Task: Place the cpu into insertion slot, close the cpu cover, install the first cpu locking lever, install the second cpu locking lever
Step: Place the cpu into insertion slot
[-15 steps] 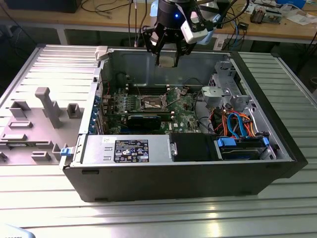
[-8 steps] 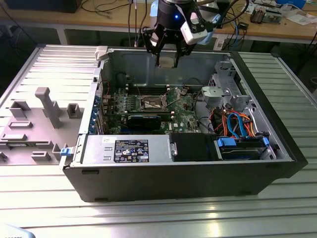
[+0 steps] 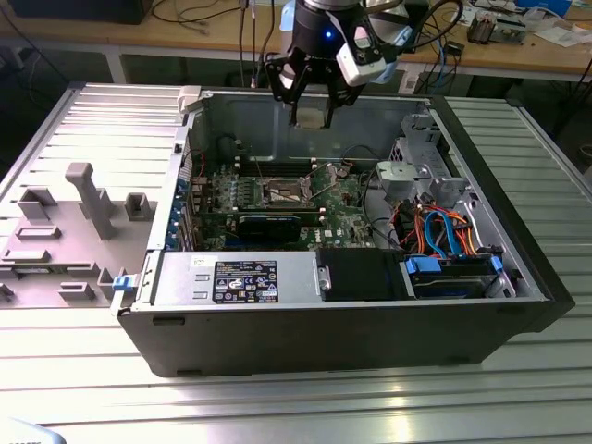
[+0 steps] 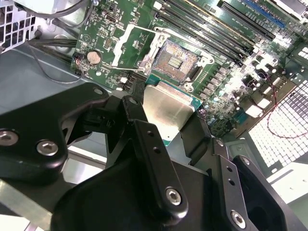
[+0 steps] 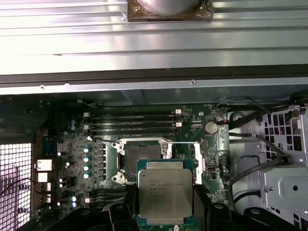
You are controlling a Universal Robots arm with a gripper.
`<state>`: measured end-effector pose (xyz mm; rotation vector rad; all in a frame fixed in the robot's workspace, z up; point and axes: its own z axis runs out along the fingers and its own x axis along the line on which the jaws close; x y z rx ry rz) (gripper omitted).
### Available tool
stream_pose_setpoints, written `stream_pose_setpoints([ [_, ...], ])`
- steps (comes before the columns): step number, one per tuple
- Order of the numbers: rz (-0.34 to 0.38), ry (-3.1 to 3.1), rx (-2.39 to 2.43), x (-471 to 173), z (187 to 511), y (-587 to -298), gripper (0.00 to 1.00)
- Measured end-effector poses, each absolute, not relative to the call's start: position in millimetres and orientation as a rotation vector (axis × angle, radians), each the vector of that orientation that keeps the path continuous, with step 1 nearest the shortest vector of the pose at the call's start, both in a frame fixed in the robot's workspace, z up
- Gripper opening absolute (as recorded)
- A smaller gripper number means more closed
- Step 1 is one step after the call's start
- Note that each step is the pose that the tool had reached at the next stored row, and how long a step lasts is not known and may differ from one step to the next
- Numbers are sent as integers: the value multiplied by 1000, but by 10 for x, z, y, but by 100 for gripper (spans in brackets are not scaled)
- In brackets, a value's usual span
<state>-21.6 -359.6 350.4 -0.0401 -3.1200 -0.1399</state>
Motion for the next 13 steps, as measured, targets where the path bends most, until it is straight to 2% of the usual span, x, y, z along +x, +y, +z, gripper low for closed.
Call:
stream_pose_setpoints([
  [13,-140,-3120,-39,-259,3456,-3596,55],
])
